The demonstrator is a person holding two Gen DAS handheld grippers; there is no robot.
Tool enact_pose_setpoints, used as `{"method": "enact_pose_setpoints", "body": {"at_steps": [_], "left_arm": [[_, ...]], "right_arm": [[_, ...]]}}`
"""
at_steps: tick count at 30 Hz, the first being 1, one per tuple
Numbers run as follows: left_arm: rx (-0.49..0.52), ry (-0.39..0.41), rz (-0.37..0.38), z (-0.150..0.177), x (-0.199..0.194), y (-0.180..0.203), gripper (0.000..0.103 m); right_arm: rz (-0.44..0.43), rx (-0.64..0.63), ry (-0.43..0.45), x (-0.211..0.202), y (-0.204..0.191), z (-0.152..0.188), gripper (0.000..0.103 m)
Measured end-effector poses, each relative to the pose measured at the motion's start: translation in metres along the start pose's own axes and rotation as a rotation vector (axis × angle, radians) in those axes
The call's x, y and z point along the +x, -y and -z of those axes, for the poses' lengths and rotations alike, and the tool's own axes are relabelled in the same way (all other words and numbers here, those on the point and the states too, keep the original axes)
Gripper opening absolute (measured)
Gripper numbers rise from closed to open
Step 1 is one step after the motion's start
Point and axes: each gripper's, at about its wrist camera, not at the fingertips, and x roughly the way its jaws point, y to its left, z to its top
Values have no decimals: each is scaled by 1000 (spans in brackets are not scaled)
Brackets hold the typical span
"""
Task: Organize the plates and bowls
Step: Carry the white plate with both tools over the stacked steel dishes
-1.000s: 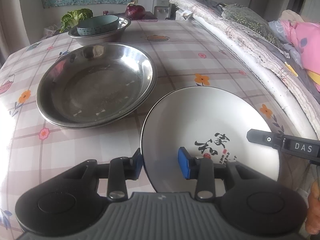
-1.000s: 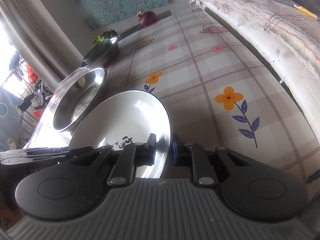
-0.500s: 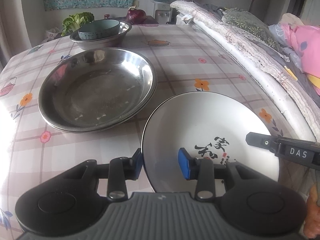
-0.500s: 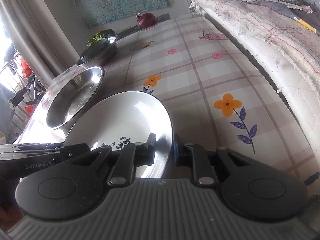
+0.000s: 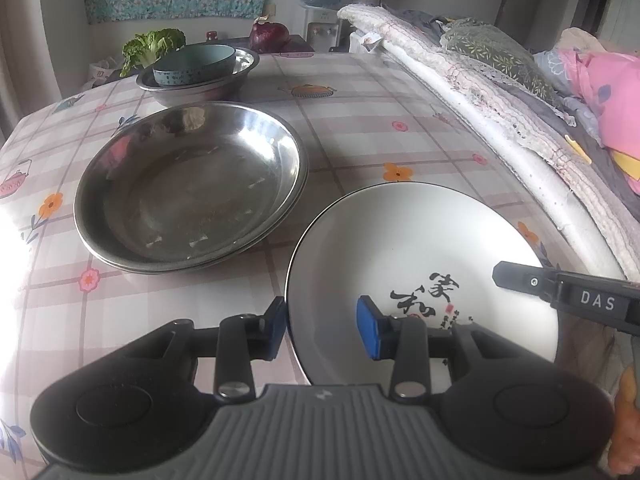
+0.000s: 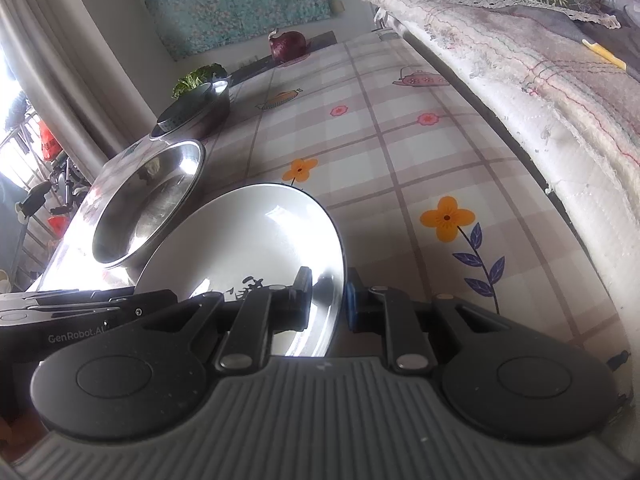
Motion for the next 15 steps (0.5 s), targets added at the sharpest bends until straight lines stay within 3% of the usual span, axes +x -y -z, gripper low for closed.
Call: {"method": "enact_pose_setpoints", "body": {"at_steps": [15], "left_arm": [[-1, 17, 3, -4, -6, -1, 38]], "right_arm": [[3, -11, 10, -5, -3, -6, 16]]}}
